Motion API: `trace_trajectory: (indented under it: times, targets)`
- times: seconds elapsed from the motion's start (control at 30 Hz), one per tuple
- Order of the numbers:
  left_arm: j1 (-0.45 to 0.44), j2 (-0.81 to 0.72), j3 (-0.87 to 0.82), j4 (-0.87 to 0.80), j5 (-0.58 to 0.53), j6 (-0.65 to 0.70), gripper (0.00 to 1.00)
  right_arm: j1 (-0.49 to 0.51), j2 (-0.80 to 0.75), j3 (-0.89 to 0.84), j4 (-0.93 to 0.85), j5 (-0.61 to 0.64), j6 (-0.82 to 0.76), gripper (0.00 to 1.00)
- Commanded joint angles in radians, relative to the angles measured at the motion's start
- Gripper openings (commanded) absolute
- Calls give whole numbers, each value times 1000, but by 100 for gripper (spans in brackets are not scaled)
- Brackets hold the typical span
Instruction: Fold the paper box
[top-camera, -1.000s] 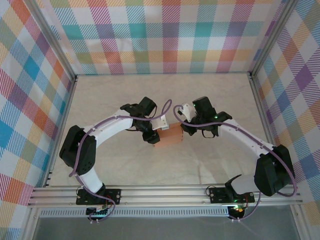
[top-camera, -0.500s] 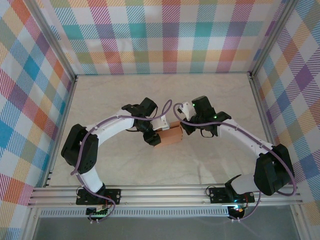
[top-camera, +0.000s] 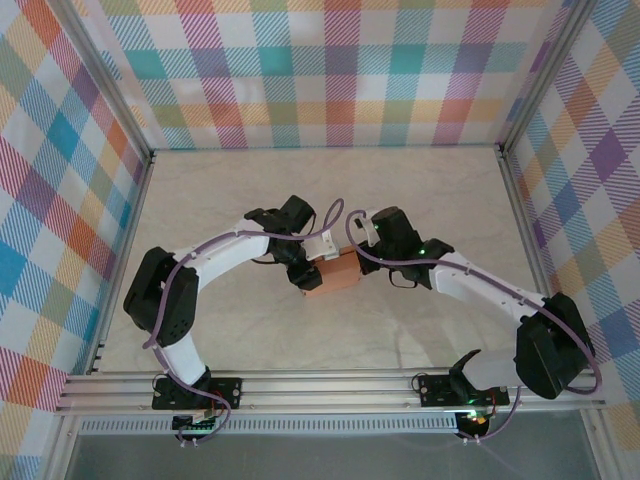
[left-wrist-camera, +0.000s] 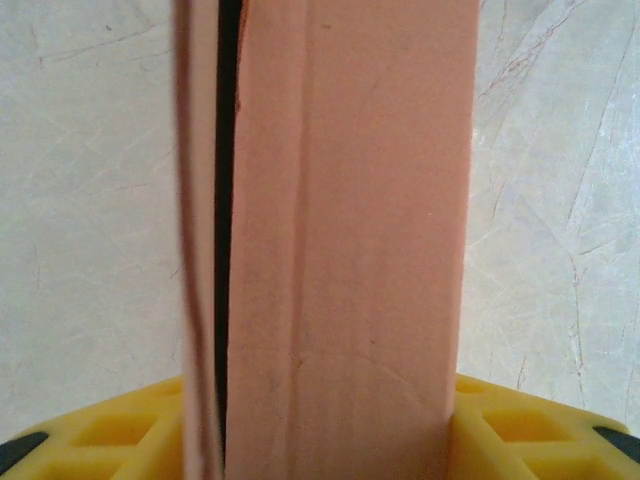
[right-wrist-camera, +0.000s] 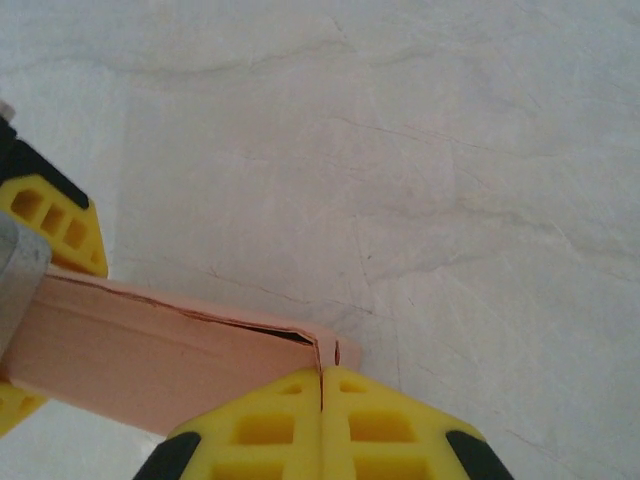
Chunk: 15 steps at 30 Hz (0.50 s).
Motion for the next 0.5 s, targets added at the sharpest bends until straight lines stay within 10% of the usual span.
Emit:
trace_trajectory:
  times: [0.0,0.47]
  targets:
    - [-1,22,14,-8,-2,-19,52,21,-15,-24,16,82,138,0]
    - [-2,3,22,-9,-5,-26,58,79,-33,-94,83,166,131,0]
